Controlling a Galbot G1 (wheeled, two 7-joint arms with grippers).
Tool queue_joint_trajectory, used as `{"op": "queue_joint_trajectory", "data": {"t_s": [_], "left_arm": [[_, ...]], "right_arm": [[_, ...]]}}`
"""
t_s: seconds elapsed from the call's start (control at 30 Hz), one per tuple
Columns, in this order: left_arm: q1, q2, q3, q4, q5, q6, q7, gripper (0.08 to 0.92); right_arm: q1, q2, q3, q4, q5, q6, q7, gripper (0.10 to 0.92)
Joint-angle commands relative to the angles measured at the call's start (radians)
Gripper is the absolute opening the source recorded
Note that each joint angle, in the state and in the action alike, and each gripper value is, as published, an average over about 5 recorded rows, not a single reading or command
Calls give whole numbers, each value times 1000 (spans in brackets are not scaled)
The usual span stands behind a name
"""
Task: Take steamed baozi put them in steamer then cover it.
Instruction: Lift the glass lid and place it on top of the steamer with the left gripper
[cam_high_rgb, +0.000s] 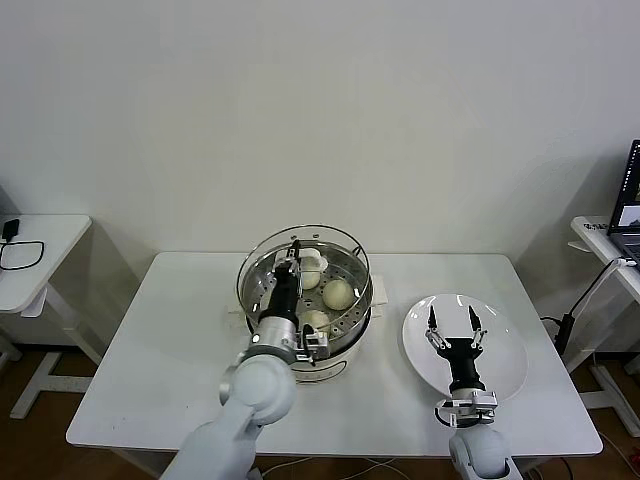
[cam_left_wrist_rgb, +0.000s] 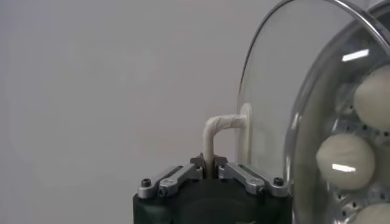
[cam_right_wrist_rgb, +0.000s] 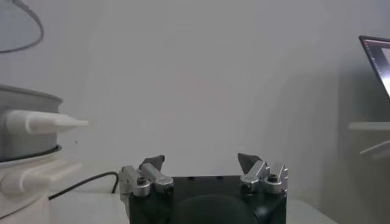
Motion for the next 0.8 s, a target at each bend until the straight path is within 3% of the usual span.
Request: {"op": "queue_joint_trajectory", "data": {"t_s": [0.03, 0.8], "left_arm": [[-38, -58, 54, 85, 125, 28, 46, 187], [-22, -54, 40, 121, 151, 5, 51, 187]], "right_arm": [[1, 2, 4, -5, -3, -5, 1, 823], [8, 4, 6, -17, -8, 0, -1, 823]]}}
